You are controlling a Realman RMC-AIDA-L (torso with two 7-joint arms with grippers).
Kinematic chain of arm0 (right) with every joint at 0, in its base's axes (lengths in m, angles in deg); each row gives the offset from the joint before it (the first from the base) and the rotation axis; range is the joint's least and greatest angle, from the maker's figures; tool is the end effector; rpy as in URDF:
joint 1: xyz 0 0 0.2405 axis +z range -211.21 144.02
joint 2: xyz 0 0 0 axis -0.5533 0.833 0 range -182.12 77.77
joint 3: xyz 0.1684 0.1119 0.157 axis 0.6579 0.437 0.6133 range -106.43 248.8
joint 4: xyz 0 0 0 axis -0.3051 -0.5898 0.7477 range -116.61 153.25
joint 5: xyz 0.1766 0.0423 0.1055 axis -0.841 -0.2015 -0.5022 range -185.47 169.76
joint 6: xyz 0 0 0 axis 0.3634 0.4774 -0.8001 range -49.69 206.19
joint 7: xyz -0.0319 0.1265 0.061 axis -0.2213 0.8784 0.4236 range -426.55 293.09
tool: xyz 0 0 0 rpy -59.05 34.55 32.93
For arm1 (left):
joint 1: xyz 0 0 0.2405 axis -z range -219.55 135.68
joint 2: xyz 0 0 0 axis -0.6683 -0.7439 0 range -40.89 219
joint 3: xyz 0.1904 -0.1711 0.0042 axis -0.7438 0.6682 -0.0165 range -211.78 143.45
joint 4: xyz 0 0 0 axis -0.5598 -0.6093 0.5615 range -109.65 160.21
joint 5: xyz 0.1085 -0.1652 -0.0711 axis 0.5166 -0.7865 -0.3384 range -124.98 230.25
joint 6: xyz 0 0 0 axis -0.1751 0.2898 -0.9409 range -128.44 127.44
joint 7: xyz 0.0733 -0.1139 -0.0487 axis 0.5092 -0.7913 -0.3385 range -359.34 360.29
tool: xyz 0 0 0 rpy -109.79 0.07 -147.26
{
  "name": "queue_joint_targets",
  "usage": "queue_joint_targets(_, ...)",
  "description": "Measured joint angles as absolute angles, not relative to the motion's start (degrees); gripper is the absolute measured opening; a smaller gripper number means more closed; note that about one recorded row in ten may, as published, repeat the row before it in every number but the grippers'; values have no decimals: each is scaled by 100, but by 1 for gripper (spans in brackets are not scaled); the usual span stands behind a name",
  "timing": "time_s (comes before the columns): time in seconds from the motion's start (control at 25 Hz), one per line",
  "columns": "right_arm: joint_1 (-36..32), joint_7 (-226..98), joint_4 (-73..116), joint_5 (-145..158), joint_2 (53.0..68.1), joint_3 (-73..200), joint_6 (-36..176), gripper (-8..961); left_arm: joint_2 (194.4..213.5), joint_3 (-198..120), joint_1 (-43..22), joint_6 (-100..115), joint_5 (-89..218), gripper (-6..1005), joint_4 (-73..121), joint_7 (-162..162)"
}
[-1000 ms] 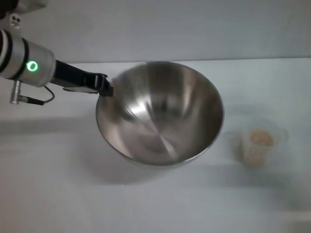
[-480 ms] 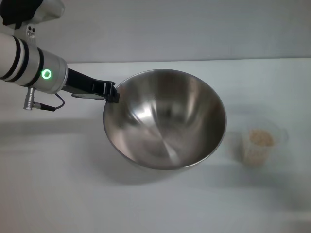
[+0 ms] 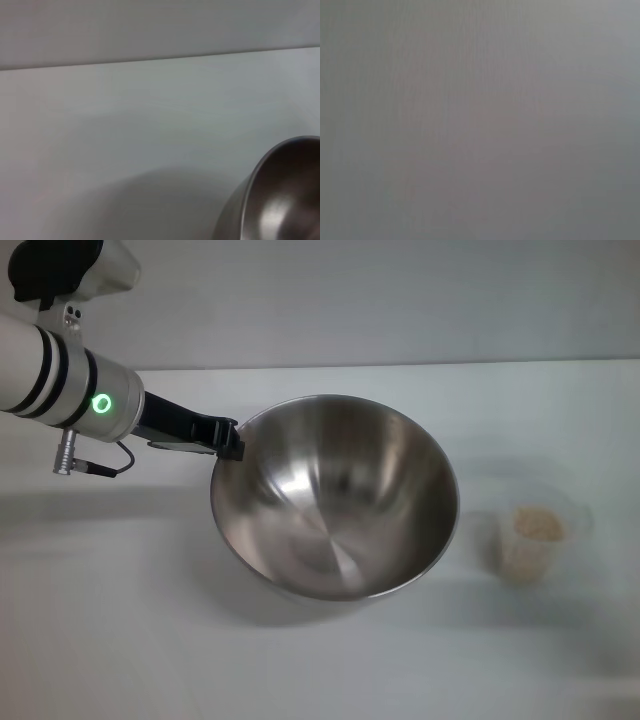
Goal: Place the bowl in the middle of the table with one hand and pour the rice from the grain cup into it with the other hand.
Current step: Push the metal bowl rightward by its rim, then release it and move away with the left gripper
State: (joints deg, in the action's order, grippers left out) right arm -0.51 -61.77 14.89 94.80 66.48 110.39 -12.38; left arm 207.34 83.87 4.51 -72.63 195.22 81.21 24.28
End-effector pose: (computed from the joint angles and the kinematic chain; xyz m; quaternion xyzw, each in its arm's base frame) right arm 0.2872 0.3502 0.0670 -0.5387 0.0870 0.4196 0.7254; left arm -0.1714 0.4287 0.0062 -0.8396 -0.4939 -0.0120 0.2258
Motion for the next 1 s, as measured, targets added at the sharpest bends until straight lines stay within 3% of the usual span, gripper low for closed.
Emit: queue_joint_targets(1.0,-90,-6172,1489,9480,6657,11031,-1316,634,20701,8299,470,-7194,19553,121,8073,2448)
